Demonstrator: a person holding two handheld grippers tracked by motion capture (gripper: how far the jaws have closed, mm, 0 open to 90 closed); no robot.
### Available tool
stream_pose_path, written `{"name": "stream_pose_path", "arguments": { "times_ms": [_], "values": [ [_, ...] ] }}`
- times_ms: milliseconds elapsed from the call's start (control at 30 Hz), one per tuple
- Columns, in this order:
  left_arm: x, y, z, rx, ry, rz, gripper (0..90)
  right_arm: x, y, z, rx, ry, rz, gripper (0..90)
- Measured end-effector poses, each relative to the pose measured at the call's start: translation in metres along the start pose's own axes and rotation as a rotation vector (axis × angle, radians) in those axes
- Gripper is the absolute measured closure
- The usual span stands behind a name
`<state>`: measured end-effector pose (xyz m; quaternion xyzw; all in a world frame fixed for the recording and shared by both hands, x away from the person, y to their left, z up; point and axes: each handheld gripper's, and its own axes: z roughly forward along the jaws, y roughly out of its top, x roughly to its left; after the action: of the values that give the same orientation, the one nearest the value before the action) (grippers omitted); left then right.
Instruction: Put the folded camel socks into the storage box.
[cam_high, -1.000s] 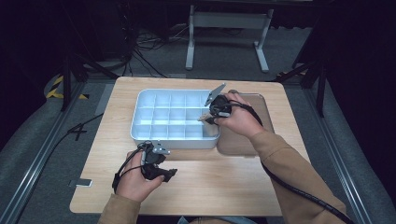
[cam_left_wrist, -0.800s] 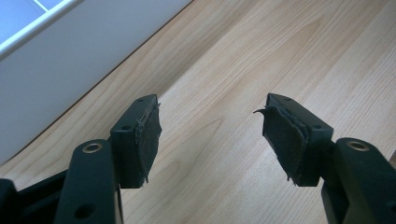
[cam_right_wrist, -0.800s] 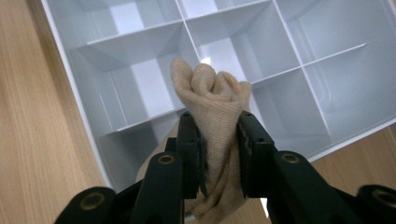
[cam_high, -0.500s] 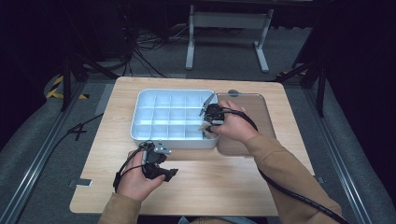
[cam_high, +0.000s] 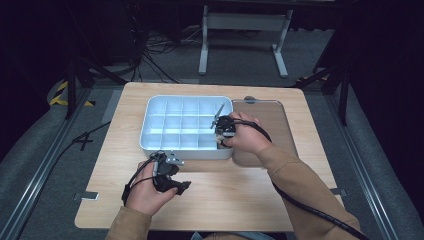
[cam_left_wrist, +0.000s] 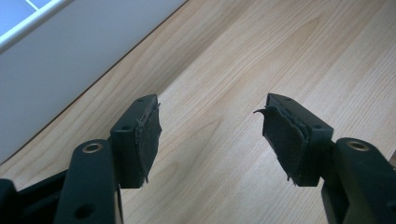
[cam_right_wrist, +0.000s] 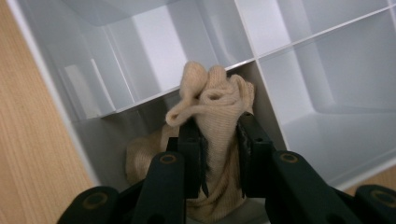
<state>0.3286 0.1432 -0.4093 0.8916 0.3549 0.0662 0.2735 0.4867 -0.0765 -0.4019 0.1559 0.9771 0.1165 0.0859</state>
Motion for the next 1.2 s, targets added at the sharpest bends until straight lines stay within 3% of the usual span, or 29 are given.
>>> {"name": "stream_pose_path", "arguments": {
  "times_ms": [200, 500, 667, 733, 1000, 1200],
  "values": [
    [0.0, 0.0, 0.001, 0.005, -0.004, 0.003, 37.0, 0.001, 0.005, 0.016, 0.062, -0.012, -0.01, 74.3],
    [0.0, 0.002, 0.003, 0.006, -0.01, 0.005, 36.9, -0.004, 0.006, 0.02, 0.075, 0.008, 0.028, 74.2],
    [0.0, 0.003, 0.004, 0.006, -0.009, 0.008, 36.8, -0.007, 0.007, 0.021, 0.081, 0.023, 0.093, 74.1],
    [-0.001, 0.003, 0.002, 0.005, -0.011, 0.005, 36.7, -0.008, 0.006, 0.022, 0.072, 0.027, 0.127, 74.0],
    [0.0, 0.003, 0.003, 0.003, -0.012, 0.006, 36.6, -0.013, -0.002, 0.02, 0.008, 0.065, 0.179, 66.4],
    [0.0, 0.004, 0.001, 0.001, -0.008, 0.007, 36.6, -0.009, -0.002, 0.014, -0.034, 0.085, 0.17, 54.9]
  ]
}}
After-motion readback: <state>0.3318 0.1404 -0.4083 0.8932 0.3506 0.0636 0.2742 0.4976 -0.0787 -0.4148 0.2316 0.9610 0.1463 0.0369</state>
